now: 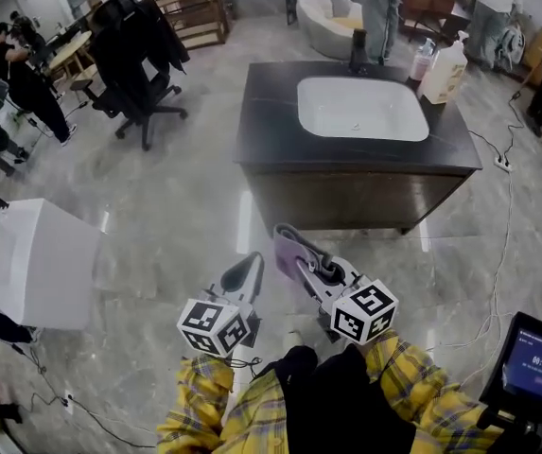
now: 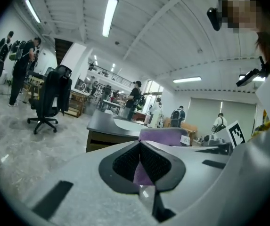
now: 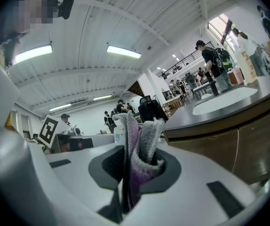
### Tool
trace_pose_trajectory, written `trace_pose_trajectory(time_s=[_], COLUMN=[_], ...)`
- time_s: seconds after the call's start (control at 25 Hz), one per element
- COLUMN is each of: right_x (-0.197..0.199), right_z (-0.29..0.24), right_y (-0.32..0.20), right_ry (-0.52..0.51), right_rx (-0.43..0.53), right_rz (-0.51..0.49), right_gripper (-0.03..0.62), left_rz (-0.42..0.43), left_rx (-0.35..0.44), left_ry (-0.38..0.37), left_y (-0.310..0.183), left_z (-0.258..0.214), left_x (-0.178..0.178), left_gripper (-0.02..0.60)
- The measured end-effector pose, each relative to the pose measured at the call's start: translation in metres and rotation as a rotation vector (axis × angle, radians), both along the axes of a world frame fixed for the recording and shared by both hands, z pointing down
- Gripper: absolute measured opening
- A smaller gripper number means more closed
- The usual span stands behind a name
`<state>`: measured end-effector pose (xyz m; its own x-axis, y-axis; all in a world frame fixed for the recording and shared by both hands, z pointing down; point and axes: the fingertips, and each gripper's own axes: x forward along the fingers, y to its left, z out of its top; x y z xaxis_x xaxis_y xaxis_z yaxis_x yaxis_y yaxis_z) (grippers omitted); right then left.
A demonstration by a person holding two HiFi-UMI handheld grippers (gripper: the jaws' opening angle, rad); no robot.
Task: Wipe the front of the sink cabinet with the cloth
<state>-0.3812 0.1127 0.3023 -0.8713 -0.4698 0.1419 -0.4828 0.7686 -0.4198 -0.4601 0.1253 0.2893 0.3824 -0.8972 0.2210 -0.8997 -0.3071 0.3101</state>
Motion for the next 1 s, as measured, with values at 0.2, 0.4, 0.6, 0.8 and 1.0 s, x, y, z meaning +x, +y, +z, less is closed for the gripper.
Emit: trace_pose_trajectory(time_s=[0.2, 0.4, 0.6, 0.8, 1.0], right_x=[-0.001, -0.002, -0.005, 0.008, 0.014], right_z=[0.001, 0.014, 0.031, 0.047, 0.056], right_y=[-0.015, -0.013, -0.005, -0.008, -0.030], right_ry=[0.010, 0.039, 0.070, 0.101, 0.087], right_rx=[0.029, 0.017, -0.006, -0.039, -0.048], right_rz=[0.018, 0.023, 0.045, 0.052, 0.041], right_gripper=[0.043, 0.043, 0.043, 0.043, 0.043], left_rz=[0.026, 0.034, 0.036, 0.055, 0.035], left_rx=[0.021, 0.036, 0.001, -0.021, -0.030], left_ry=[-0.037, -0.023, 0.025, 0.056, 0.029], left_y=[-0.020, -0.029, -0.031, -0.040, -0.062], left_z=[0.000, 0.009, 0.032, 0.047, 0.055], left_x=[0.005, 0.008, -0.002, 0.004, 0.008], left_gripper=[0.006, 0.006, 0.006, 0.006, 0.006])
